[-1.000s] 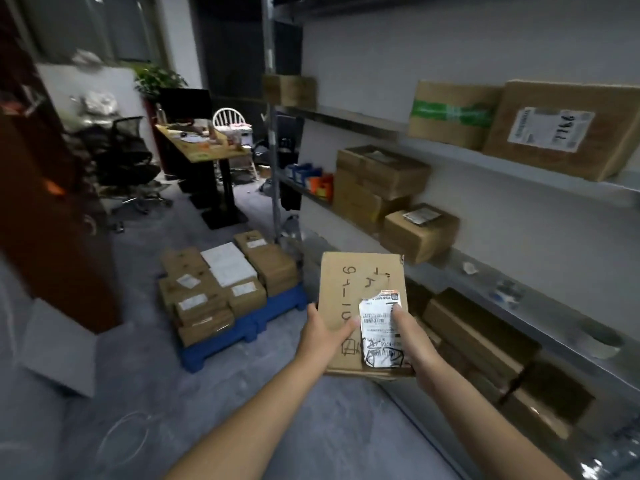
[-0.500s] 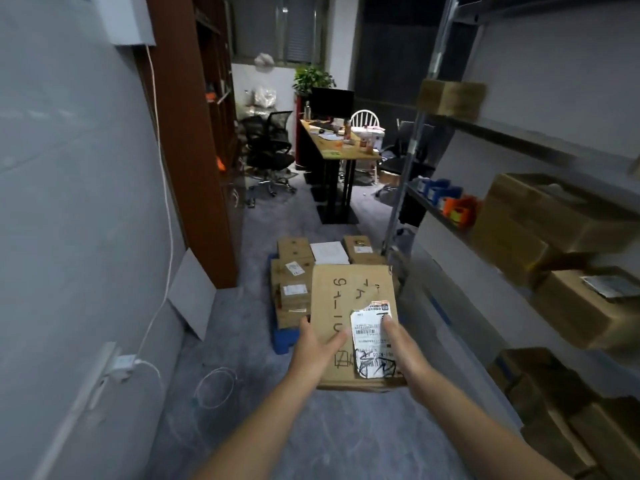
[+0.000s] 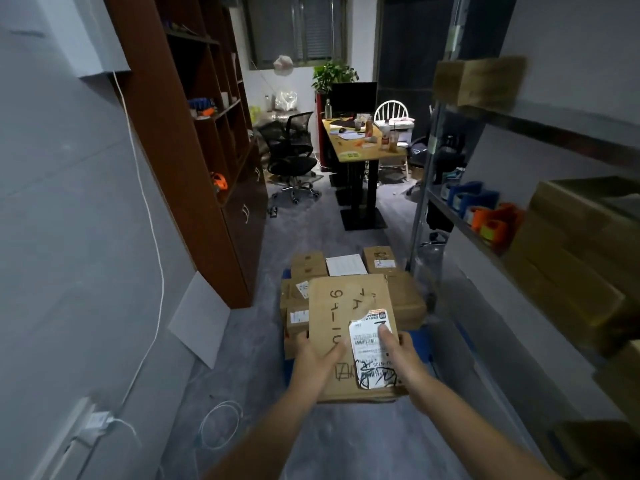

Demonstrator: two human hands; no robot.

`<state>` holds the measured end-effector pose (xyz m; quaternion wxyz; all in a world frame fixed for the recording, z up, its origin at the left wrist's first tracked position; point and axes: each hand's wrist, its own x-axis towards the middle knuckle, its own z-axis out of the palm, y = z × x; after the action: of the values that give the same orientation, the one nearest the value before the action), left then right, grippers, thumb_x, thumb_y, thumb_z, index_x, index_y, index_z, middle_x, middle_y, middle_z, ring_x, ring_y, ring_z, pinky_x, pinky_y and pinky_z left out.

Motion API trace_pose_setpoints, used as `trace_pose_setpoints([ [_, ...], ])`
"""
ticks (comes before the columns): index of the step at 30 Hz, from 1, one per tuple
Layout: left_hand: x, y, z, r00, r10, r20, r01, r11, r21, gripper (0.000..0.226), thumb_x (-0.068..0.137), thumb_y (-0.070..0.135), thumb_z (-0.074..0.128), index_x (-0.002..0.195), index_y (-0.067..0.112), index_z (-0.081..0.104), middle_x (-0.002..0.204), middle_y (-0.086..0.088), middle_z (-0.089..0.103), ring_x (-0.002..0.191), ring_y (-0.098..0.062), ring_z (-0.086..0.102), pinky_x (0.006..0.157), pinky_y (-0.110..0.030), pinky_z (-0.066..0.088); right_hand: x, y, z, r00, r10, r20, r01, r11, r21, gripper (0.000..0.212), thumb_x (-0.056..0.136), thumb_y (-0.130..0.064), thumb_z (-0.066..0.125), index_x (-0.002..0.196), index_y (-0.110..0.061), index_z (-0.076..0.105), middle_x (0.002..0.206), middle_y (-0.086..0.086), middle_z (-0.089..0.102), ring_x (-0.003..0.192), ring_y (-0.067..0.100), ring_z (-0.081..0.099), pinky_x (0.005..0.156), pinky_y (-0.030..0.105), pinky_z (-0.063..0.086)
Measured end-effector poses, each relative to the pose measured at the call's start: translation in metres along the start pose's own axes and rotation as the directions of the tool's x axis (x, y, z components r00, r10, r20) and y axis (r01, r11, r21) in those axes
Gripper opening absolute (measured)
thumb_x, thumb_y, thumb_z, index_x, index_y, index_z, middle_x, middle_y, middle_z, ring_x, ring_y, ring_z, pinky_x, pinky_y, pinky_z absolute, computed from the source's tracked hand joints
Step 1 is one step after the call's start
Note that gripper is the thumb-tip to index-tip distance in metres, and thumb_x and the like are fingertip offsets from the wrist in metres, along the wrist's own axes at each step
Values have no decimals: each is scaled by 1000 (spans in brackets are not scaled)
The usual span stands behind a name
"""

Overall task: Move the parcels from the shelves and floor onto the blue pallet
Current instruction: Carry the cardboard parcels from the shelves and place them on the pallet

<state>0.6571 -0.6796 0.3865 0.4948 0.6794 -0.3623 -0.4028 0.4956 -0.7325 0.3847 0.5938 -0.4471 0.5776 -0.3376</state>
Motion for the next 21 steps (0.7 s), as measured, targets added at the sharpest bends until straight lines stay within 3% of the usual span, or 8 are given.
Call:
trace_pose_setpoints([
  [3, 31, 12, 30, 998, -24, -64, 22, 999, -37, 70, 79, 25, 81, 125, 16, 30, 112, 2, 61, 98, -15, 64, 70, -16, 52, 43, -18, -20, 1000, -16, 18, 16, 1000, -21, 55, 95, -52, 50, 133, -14, 39, 102, -4, 62, 88, 11, 63, 59, 24, 47],
  [6, 61, 20, 47, 996, -26, -84, 24, 999, -35, 68, 79, 24, 81, 121, 15, 28, 105, 7, 57, 90, -5, 61, 61, -9, 48, 77, -31, -29, 999, -7, 46, 7, 1000, -14, 54, 94, -53, 51, 134, -17, 39, 102, -6, 62, 87, 9, 65, 55, 21, 48],
  [9, 94, 25, 54, 996, -31, -83, 28, 999, -42, 67, 79, 25, 81, 120, 16, 28, 104, 8, 56, 94, -10, 62, 70, -16, 50, 111, -42, -28, 998, -3, 71, 4, 1000, -15, 54, 94, -52, 52, 135, -19, 39, 99, -10, 62, 83, 6, 64, 52, 17, 48],
  [12, 130, 27, 56, 995, -41, -86, 35, 997, -73, 65, 81, 25, 80, 119, 17, 29, 102, 12, 56, 91, -5, 62, 64, -13, 49, 147, -54, -20, 998, -10, 65, 11, 1000, -23, 50, 95, -48, 53, 134, -18, 43, 96, -9, 63, 82, 6, 64, 52, 18, 47],
  [15, 171, 27, 49, 992, -67, -108, 58, 995, -83, 68, 81, 27, 79, 122, 17, 27, 109, 4, 59, 96, -14, 65, 77, -27, 55, 184, -66, 0, 998, -12, 66, 15, 999, -44, 44, 95, -47, 54, 128, -19, 46, 96, -7, 65, 82, 8, 65, 53, 19, 47],
  [18, 223, 26, 33, 991, -61, -119, 49, 993, -103, 69, 81, 27, 78, 125, 17, 26, 117, -3, 59, 101, -20, 66, 89, -40, 56, 228, -83, 27, 996, -32, 83, 38, 996, -81, 43, 95, -47, 54, 125, -17, 49, 100, -4, 65, 86, 11, 64, 63, 24, 50],
  [21, 282, 30, 9, 991, -65, -118, 53, 993, -102, 70, 81, 28, 78, 126, 18, 26, 120, -3, 59, 100, -20, 66, 84, -40, 58, 277, -102, 63, 991, -27, 128, 41, 993, -108, 43, 93, -53, 53, 123, -22, 52, 107, -1, 69, 96, 18, 67, 81, 37, 55],
])
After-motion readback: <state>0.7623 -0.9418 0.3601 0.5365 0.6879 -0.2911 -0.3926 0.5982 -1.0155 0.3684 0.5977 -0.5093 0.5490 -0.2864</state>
